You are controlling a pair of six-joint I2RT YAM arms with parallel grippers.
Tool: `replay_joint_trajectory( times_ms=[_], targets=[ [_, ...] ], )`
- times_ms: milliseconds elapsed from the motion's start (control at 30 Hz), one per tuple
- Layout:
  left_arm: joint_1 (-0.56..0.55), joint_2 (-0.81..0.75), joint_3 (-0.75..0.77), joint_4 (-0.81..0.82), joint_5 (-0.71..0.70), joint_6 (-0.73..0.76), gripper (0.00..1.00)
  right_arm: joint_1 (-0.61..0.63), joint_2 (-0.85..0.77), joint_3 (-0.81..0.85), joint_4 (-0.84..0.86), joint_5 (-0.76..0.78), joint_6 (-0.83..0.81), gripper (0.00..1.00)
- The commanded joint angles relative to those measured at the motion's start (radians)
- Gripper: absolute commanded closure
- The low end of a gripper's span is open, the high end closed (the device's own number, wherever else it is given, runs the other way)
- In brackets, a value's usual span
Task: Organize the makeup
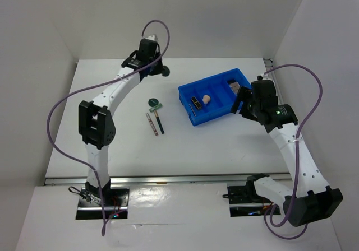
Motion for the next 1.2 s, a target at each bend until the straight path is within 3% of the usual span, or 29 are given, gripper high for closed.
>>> replay_joint_trajectory(
  times_ms=[0,233,933,1067,1167],
  targets=[
    [-0.1,0.031,0.042,0.042,0.082,-0.002,1.0,0.006,-0.013,0.0,0.017,0.006,0.009,0.15],
    [-0.219,0.262,0.337,-0.032,0.149,-0.034,1.0,0.006,-0.035,0.031,-0.013,0.035,0.009,0.15],
    [-0.271,0.464,0.485,0.04,0.11,-0.071,1.0,0.006,-0.035,0.031,-0.022,0.035,0.009,0.14],
    [-0.271,0.487,0.494,0.055,0.11,-0.071,0.72,0.006,-0.035,0.031,-0.032,0.035,0.009,0.14],
    [-0.271,0.455,0.463,0.08,0.11,-0.071,0.28,0.006,-0.044,0.031,-0.032,0.035,0.009,0.14]
  ],
)
